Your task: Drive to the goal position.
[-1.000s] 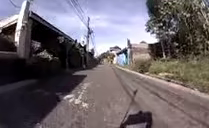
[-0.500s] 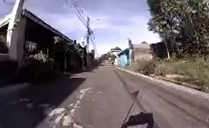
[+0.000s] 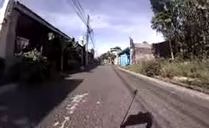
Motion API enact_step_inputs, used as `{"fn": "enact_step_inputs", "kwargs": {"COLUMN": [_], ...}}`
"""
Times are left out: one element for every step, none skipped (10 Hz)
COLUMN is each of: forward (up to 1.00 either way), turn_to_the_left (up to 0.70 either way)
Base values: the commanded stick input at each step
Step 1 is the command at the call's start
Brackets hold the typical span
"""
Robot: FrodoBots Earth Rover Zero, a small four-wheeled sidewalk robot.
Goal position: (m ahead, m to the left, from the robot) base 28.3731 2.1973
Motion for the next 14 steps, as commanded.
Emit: {"fn": "enact_step_inputs", "kwargs": {"forward": [1.00, 1.00, 1.00, 1.00, 1.00, 1.00, 1.00, 1.00, 1.00, 1.00, 1.00, 1.00, 1.00, 1.00], "turn_to_the_left": [0.00, 0.00, 0.00, 0.00, 0.00, 0.00, 0.00, 0.00, 0.00, 0.00, 0.00, 0.00, 0.00, -0.16]}}
